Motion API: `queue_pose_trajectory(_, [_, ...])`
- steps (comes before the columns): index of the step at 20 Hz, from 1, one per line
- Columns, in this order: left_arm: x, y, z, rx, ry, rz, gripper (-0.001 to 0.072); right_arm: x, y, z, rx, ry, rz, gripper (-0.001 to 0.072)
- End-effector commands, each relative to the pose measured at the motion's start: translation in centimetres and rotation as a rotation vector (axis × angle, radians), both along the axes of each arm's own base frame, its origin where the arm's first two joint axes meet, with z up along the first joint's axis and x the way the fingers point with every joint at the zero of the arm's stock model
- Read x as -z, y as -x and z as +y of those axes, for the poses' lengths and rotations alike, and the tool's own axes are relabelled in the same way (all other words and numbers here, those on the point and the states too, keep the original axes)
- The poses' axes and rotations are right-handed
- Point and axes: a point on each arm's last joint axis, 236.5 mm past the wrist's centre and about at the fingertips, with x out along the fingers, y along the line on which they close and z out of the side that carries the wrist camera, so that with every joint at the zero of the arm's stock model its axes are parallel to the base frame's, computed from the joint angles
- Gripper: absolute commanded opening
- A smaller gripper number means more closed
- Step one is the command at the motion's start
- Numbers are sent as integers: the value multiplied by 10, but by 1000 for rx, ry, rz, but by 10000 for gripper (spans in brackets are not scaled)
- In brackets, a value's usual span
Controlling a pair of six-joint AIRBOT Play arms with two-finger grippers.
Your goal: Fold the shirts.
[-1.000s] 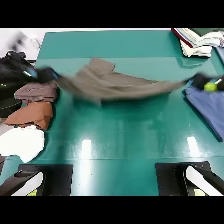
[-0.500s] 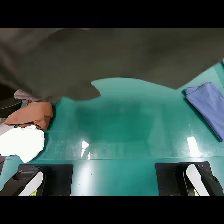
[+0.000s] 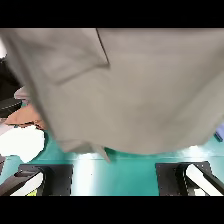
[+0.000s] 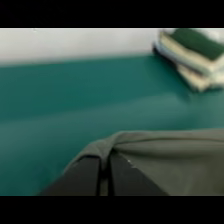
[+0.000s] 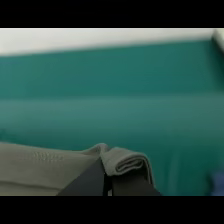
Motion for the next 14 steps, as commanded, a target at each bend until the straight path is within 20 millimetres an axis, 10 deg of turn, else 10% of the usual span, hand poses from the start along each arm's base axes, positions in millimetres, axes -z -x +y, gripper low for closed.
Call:
queue_pose_trajectory(1, [132,-53,-23,69,-41,346,27,146,-32,-6,-24,39,448,14])
queue_pose_trajectory(4, [226,-95,-20,50,-55,550,27,250,-52,-15,-12,89,710,14])
queue_pose_trajectory(7, [292,-130,-21,24,-37,636,27,308,-86,-7,-32,5,778,14])
queue_pose_trajectory(14, [322,-163,-5,-47,-3,620,28,313,-142,-4,-69,-40,707,14])
